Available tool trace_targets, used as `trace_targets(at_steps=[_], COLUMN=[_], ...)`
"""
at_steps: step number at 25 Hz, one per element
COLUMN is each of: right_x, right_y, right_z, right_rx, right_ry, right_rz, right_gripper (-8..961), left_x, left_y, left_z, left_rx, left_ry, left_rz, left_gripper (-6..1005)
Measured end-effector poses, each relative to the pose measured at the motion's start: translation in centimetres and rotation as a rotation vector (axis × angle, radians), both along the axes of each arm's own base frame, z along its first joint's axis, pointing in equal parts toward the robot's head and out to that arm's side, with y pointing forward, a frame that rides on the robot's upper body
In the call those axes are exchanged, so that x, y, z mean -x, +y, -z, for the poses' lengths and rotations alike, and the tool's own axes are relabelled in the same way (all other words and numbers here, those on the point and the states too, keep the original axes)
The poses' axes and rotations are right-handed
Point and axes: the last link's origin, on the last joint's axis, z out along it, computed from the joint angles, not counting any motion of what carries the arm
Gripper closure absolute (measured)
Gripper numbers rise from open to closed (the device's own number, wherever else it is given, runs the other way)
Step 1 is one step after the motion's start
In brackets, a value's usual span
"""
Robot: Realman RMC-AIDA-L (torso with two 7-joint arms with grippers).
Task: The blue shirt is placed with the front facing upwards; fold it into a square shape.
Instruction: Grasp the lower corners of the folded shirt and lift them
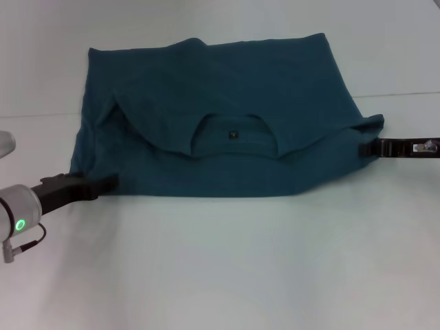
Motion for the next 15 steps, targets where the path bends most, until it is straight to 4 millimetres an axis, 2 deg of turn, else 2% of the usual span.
trace_targets(at_steps=[15], right_x=[-0.19], right_y=[-0.05], right_z=[-0.16], right_rx=[-0.001], right_ry=[-0.007], right_rz=[0.002], right_gripper=[922], left_x=[-0.29], left_y=[0.41], left_z=[0.26], left_rx=[0.001], left_ry=[0.032], left_rz=[0.005], left_gripper=[198])
